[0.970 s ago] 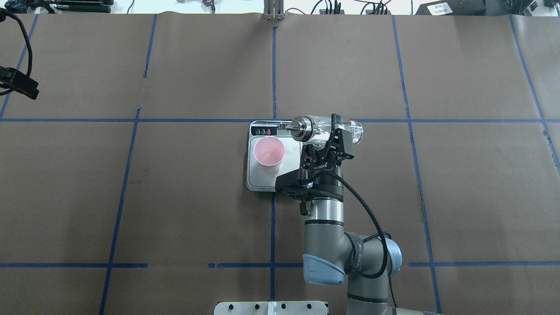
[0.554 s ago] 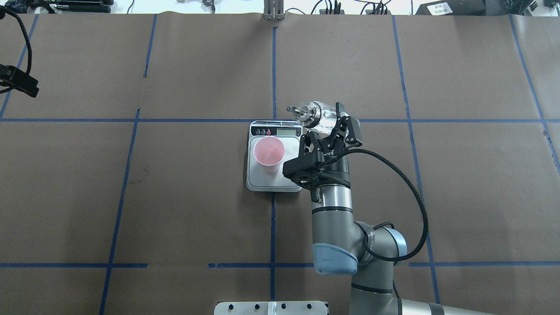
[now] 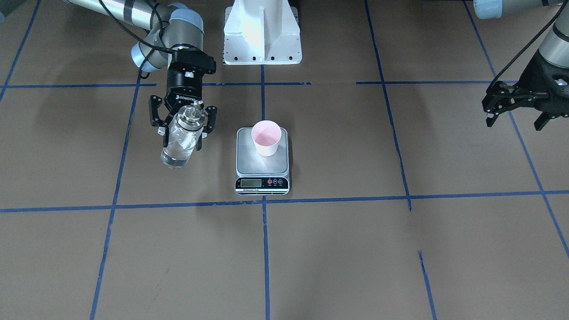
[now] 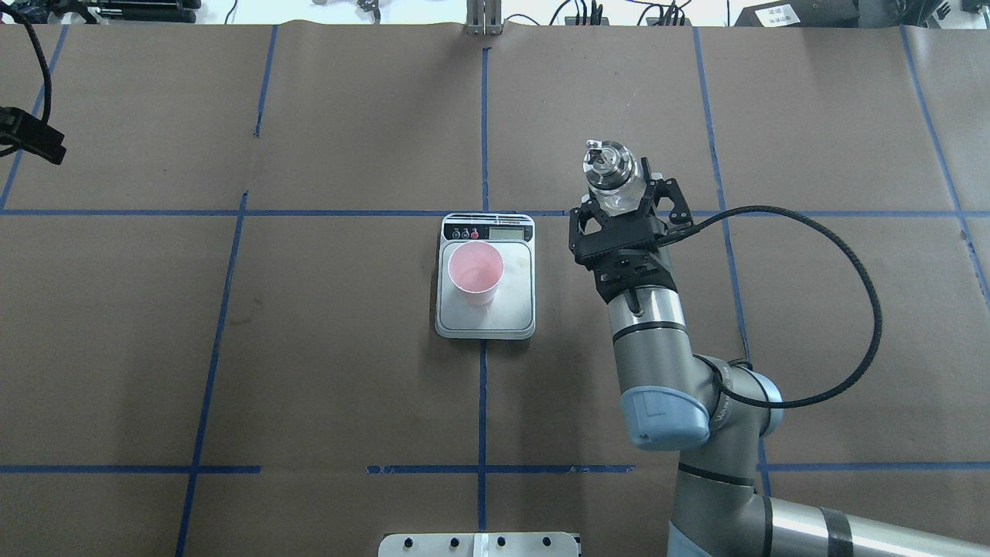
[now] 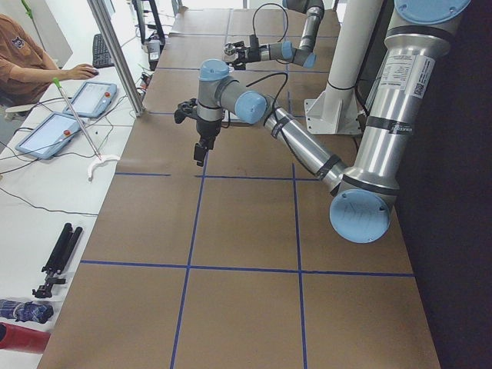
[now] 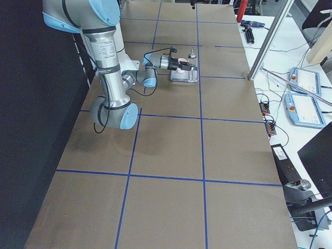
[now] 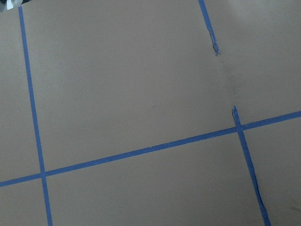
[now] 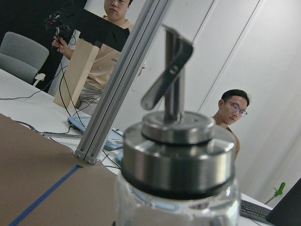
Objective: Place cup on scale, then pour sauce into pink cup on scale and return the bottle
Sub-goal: 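Rotate the bottle upright with the right gripper and lift it away from the cup, then carry the upright bottle with the right gripper away from the scale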
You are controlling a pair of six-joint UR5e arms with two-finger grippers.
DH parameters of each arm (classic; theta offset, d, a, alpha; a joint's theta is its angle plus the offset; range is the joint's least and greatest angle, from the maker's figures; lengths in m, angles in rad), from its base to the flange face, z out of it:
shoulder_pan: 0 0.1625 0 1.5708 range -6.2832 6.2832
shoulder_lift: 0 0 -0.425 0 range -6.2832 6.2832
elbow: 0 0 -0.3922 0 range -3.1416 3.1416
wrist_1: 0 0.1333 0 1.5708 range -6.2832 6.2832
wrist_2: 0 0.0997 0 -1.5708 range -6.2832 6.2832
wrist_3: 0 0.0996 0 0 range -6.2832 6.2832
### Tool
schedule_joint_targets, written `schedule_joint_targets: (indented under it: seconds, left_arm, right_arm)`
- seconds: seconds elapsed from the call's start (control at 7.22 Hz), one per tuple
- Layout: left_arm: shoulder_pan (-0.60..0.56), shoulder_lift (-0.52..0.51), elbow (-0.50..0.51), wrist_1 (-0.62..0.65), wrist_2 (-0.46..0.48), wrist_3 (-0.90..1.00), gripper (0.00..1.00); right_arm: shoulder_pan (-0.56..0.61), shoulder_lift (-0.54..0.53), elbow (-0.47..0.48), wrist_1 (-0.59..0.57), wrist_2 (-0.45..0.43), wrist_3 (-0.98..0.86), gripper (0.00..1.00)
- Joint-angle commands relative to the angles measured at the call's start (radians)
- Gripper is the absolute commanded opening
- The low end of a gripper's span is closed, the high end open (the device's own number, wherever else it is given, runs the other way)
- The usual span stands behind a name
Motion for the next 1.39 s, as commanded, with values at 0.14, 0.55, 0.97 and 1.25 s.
schedule_joint_targets:
  seconds: [0.14,0.55,0.97,1.25]
  left_arm:
    - [-0.013,-0.001,-0.024,0.003,0.001,0.0,1.0]
    - [-0.037,-0.001,-0.041,0.006,0.001,0.0,1.0]
    - [-0.042,-0.001,-0.069,0.012,0.001,-0.002,1.0]
    - [-0.042,-0.009,-0.069,0.012,0.001,-0.002,1.0]
  right_arm:
    - [0.069,-0.189,0.121,0.0,0.144,0.264,0.0]
    - [0.103,-0.259,0.135,0.0,0.201,0.491,0.0]
    - [0.103,-0.304,0.127,0.0,0.198,0.588,0.0]
    - [0.104,-0.334,0.095,-0.004,0.177,0.649,0.0]
